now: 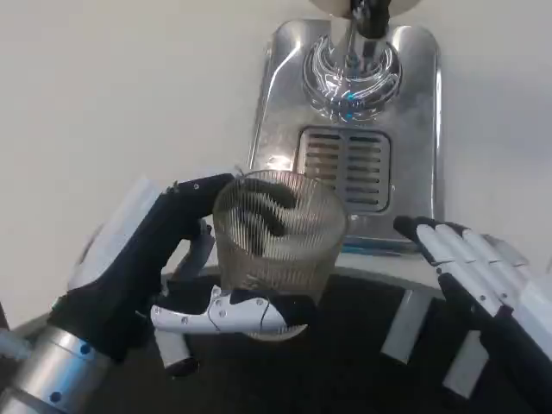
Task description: Grasp the cup under the faucet to collect the drink, then remove the cup.
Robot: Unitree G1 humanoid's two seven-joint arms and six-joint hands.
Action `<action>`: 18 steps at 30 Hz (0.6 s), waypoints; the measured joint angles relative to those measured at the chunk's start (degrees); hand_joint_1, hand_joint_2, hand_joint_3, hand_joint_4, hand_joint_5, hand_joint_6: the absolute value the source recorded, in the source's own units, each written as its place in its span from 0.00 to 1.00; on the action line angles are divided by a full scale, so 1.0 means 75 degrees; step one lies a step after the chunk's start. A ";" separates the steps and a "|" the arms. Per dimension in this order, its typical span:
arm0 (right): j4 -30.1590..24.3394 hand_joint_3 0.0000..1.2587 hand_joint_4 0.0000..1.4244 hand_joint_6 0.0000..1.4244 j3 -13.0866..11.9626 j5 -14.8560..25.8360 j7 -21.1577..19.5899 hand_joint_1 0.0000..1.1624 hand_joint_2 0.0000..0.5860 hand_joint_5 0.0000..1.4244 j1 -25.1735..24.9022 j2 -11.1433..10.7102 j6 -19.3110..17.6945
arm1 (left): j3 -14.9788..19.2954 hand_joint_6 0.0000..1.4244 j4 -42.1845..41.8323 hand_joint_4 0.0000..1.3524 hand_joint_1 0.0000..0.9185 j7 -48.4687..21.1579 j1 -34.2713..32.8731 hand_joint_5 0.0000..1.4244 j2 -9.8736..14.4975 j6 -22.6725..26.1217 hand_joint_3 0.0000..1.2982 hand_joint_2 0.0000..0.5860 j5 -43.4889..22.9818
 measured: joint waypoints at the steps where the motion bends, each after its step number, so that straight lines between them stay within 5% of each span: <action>1: 0.0000 0.00 0.00 0.00 0.0011 -0.0005 0.0000 0.77 0.41 0.00 0.0003 0.0007 0.0000 | -0.0002 1.00 0.0000 0.92 0.83 0.0000 -0.0001 0.95 0.0000 0.0001 0.83 0.18 0.0000; 8: -0.0002 0.00 0.00 0.00 0.0047 -0.0061 -0.0012 0.69 0.45 0.00 0.0141 0.0290 -0.0035 | -0.0009 1.00 0.0497 0.92 0.83 0.0276 -0.0543 0.95 -0.0206 0.0011 0.83 0.18 0.0355; 18: -0.0011 0.00 0.00 0.00 0.0127 -0.0375 -0.0018 0.67 0.49 0.00 0.0317 0.0780 -0.0284 | -0.0466 1.00 0.2996 0.91 0.83 0.1462 -0.2448 0.95 -0.0758 -0.0371 0.82 0.18 0.1280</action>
